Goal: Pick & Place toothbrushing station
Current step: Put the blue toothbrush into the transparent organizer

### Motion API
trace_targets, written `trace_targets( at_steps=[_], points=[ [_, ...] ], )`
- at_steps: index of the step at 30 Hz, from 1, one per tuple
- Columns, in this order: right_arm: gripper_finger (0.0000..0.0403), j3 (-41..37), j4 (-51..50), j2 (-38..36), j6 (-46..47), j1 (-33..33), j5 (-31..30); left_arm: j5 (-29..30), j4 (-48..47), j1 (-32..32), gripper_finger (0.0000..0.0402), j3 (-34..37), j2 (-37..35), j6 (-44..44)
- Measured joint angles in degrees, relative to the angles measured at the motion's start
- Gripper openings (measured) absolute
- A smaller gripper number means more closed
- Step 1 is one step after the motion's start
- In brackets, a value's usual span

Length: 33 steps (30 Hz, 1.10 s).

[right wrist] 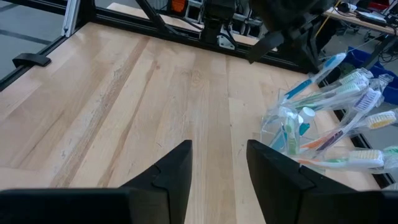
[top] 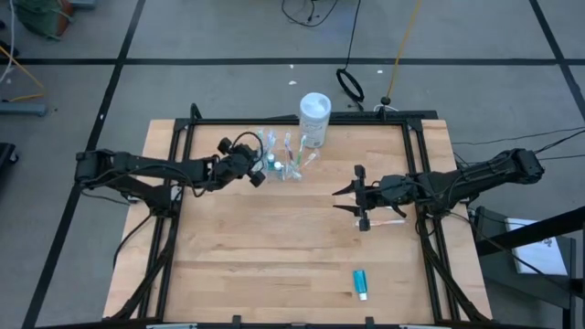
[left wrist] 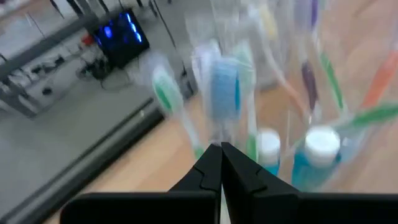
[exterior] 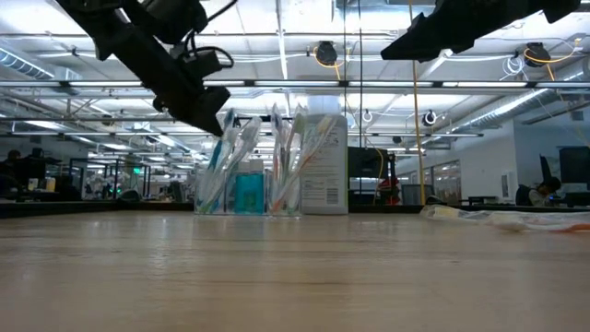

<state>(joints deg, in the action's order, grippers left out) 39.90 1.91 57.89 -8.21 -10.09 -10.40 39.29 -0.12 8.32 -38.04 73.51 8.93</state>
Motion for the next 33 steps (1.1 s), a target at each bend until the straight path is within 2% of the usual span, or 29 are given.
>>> trace_targets(
  at_steps=[12,17,25,29,33],
  points=[
    [0.0146,-0.02,0.00,0.00,0.00,0.00,0.01,-0.26,-3.32,1.13,0.0006,0.00,-0.06,2.33],
    [0.0146,-0.02,0.02,0.00,0.00,0.00,0.01,-0.46,-2.98,0.92,0.0044,0.02,-0.50,2.47],
    [0.0146,-0.02,0.02,0.00,0.00,0.00,0.01,-0.34,-4.88,0.55,0.0133,0.02,-0.55,1.87],
    [0.0146,-0.02,0.02,-0.02,0.00,0.00,0.01,-0.24,-4.58,-0.62,0.0165,0.07,-3.12,0.04],
    [0.0146,-0.03,0.02,-0.02,0.00,0.00,0.01,-0.08,-5.06,-1.37,0.0182,0.09,-6.72,0.63]
  ],
)
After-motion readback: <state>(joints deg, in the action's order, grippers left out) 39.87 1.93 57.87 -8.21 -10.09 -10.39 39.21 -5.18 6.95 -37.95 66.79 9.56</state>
